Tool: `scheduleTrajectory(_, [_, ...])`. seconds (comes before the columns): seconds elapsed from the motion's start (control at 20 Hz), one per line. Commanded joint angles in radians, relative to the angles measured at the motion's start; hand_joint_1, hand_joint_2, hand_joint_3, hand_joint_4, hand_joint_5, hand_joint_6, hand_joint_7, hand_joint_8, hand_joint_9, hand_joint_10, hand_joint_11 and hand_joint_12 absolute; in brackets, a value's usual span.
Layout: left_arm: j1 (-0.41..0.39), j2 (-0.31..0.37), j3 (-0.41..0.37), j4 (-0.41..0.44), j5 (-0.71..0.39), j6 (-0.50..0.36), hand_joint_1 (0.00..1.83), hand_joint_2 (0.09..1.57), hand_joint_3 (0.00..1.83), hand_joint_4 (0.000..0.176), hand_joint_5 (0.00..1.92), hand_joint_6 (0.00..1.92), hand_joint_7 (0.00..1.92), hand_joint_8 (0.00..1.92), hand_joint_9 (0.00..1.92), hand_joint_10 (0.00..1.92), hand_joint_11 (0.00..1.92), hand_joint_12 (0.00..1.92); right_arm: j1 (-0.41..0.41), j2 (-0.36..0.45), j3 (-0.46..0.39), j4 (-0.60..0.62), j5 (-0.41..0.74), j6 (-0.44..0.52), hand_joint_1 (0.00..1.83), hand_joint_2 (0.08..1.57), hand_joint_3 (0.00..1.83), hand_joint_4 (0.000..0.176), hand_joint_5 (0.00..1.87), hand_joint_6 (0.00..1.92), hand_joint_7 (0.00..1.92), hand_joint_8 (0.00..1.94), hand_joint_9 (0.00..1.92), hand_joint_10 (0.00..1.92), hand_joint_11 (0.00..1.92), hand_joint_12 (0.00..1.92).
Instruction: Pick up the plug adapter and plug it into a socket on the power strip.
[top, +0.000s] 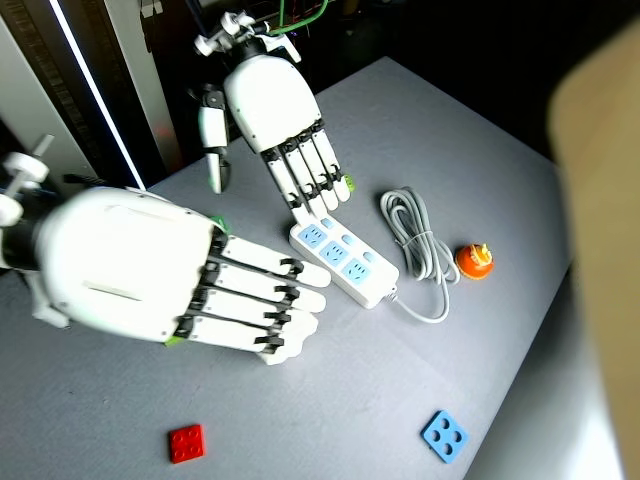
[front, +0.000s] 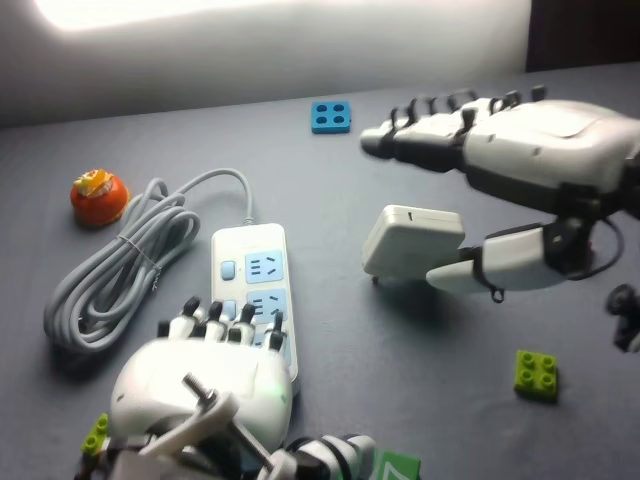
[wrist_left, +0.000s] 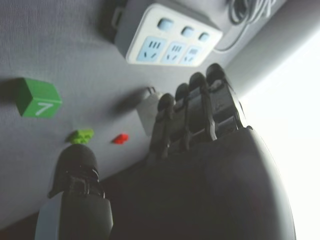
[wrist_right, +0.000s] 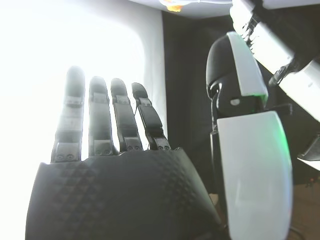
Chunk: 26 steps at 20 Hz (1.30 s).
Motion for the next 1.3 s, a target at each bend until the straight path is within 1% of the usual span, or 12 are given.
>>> scheduleTrajectory(0.0, [0.003,0.005,-0.003,0.096,-0.039,-0.004,0.04,1.16,0.0,0.0,0.07,0.01,0.06,0.0,0.06,0.0,0.04,0.08,0.018,-0.006,0.017,0.016,0.069,0.002,1.01,1.14,0.01,0.0,0.15,0.01,0.08,0.0,0.11,0.0,0.0,0.59])
scheduleTrajectory(0.1, [0.012,0.001,0.005,0.096,-0.039,-0.01,0.05,1.16,0.0,0.0,0.07,0.0,0.06,0.0,0.07,0.0,0.0,0.25,0.024,-0.04,0.051,0.04,0.051,0.002,0.98,1.14,0.01,0.0,0.14,0.0,0.09,0.0,0.13,0.0,0.0,0.67])
scheduleTrajectory(0.25, [0.014,-0.014,0.024,0.096,-0.034,-0.039,0.06,1.16,0.0,0.0,0.06,0.0,0.05,0.0,0.05,0.0,0.0,0.18,0.034,-0.068,0.084,0.053,0.052,0.002,1.0,1.15,0.0,0.0,0.15,0.0,0.1,0.0,0.13,0.0,0.0,0.62])
scheduleTrajectory(0.35, [0.015,-0.032,0.037,0.096,-0.029,-0.048,0.05,1.17,0.0,0.0,0.05,0.0,0.04,0.0,0.04,0.0,0.0,0.15,0.035,-0.083,0.113,0.104,0.042,0.002,1.01,1.16,0.0,0.0,0.15,0.0,0.08,0.01,0.11,0.0,0.0,0.55])
scheduleTrajectory(0.4, [0.015,-0.049,0.049,0.096,-0.028,-0.049,0.01,1.17,0.0,0.0,0.04,0.0,0.03,0.0,0.03,0.0,0.0,0.12,0.03,-0.096,0.144,0.178,0.019,0.002,0.99,1.16,0.01,0.0,0.14,0.0,0.07,0.0,0.1,0.0,0.0,0.52])
scheduleTrajectory(0.5, [0.018,-0.057,0.054,0.096,-0.021,-0.053,0.02,1.17,0.0,0.0,0.04,0.0,0.02,0.0,0.01,0.0,0.0,0.09,0.025,-0.099,0.154,0.198,0.008,0.003,0.97,1.17,0.01,0.0,0.1,0.0,0.06,0.0,0.09,0.0,0.0,0.51])
scheduleTrajectory(0.7, [0.043,-0.076,0.071,0.096,-0.011,-0.081,0.03,1.17,0.0,0.0,0.02,0.0,0.01,0.0,0.01,0.0,0.0,0.09,0.006,-0.126,0.2,0.199,-0.021,0.013,0.97,1.16,0.0,0.0,0.14,0.01,0.11,0.01,0.13,0.0,0.0,0.56])
scheduleTrajectory(0.95, [0.091,-0.075,0.073,0.126,0.008,-0.095,0.01,1.17,0.0,0.0,0.02,0.0,0.02,0.0,0.01,0.0,0.0,0.13,-0.014,-0.167,0.264,0.192,-0.056,0.01,0.95,1.15,0.0,0.0,0.11,0.0,0.08,0.0,0.11,0.0,0.0,0.48])
scheduleTrajectory(1.05, [0.097,-0.075,0.073,0.133,0.012,-0.095,0.06,1.16,0.0,0.0,0.07,0.0,0.06,0.0,0.04,0.0,0.0,0.2,-0.014,-0.184,0.284,0.179,-0.056,0.011,0.92,1.16,0.0,0.0,0.07,0.0,0.04,0.0,0.07,0.0,0.0,0.4])
scheduleTrajectory(1.1, [0.1,-0.076,0.075,0.133,0.013,-0.095,0.04,1.17,0.0,0.0,0.05,0.0,0.04,0.0,0.02,0.0,0.0,0.16,-0.014,-0.196,0.296,0.175,-0.059,0.011,0.89,1.17,0.0,0.0,0.1,0.01,0.07,0.0,0.1,0.01,0.0,0.47])
scheduleTrajectory(1.15, [0.1,-0.076,0.079,0.133,0.014,-0.095,0.02,1.18,0.0,0.0,0.03,0.0,0.02,0.0,0.0,0.0,0.0,0.12,-0.016,-0.207,0.307,0.161,-0.066,0.011,0.94,1.16,0.0,0.0,0.09,0.0,0.06,0.0,0.08,0.0,0.0,0.41])
scheduleTrajectory(1.25, [0.1,-0.076,0.086,0.133,0.02,-0.095,0.03,1.17,0.0,0.0,0.04,0.0,0.03,0.0,0.02,0.0,0.0,0.16,-0.025,-0.225,0.322,0.143,-0.07,0.012,0.93,1.17,0.0,0.0,0.07,0.0,0.05,0.0,0.08,0.0,0.0,0.41])
